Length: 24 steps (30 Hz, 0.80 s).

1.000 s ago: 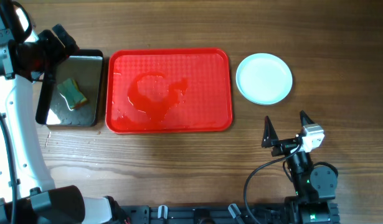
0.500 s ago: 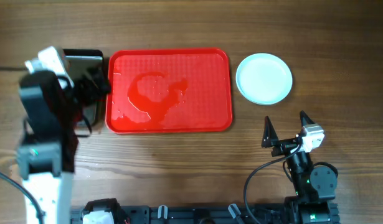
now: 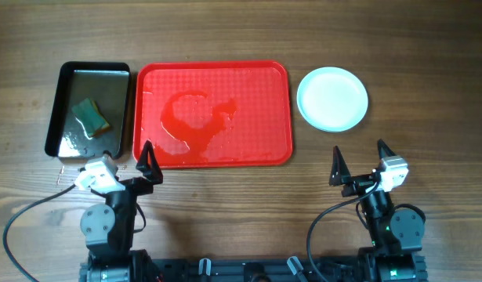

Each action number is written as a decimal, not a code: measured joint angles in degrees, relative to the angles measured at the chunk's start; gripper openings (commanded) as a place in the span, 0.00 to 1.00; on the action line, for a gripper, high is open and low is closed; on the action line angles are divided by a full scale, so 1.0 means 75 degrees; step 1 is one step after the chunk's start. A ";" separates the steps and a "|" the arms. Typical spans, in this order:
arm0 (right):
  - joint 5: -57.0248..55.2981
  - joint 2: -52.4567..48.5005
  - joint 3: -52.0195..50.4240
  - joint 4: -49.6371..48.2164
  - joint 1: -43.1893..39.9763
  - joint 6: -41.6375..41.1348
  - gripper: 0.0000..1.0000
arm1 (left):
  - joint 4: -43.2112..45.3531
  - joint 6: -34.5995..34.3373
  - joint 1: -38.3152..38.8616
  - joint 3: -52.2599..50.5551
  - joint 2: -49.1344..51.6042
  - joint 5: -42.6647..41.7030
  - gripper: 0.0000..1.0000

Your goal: Clean dirty plates on tray and stack at the side

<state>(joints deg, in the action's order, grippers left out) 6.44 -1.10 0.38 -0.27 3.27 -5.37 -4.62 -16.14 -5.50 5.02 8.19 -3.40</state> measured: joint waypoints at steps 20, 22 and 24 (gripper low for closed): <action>0.0000 0.0000 0.0000 0.0000 0.0000 0.0000 1.00 | 0.0023 0.0000 -0.0117 -0.0542 -0.0985 0.0070 1.00; 0.0000 0.0000 0.0000 0.0000 0.0000 0.0000 1.00 | 0.0023 -0.0003 -0.0117 -0.0542 -0.0985 0.0073 1.00; 0.0003 0.0000 0.0000 0.0000 0.0000 0.0000 1.00 | 0.0023 -0.0003 -0.0117 -0.0542 -0.0985 0.0070 1.00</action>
<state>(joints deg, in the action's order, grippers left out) 6.46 -1.10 0.38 -0.27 3.27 -5.37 -4.45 -16.16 -6.37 0.95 0.80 -2.87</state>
